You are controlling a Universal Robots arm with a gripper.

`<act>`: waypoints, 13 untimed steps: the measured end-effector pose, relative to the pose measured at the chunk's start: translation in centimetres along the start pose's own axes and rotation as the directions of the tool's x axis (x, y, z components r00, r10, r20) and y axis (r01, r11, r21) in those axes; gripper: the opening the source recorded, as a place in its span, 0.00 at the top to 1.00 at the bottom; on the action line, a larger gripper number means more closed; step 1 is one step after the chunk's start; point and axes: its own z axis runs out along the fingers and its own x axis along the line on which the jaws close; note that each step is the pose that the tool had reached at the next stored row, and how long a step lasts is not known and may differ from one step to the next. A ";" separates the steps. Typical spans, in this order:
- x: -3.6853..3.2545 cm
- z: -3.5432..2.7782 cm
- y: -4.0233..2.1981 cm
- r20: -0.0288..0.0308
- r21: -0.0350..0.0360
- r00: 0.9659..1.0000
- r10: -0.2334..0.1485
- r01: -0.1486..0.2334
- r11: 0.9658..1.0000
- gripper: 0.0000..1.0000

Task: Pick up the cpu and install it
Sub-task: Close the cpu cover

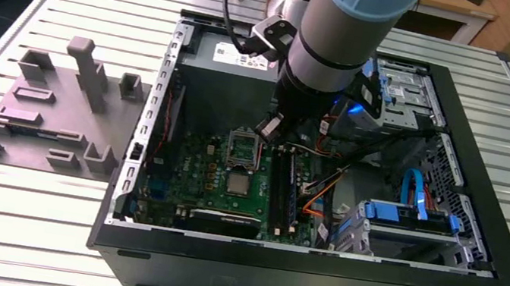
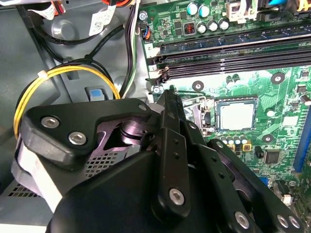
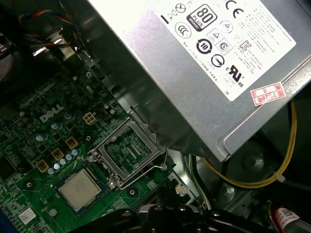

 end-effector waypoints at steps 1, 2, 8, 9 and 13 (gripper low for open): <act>0.01 0.03 -0.01 0.002 -0.002 1.000 0.000 0.000 1.000 0.89; 0.01 0.08 -0.02 0.006 -0.005 1.000 0.000 0.000 1.000 0.89; 0.13 0.75 -0.11 0.030 -0.025 1.000 -0.001 0.001 1.000 0.89; 0.14 0.88 -0.12 0.030 -0.025 1.000 -0.001 0.001 1.000 0.89; 0.17 1.05 -0.14 0.029 -0.026 1.000 -0.001 0.001 1.000 0.89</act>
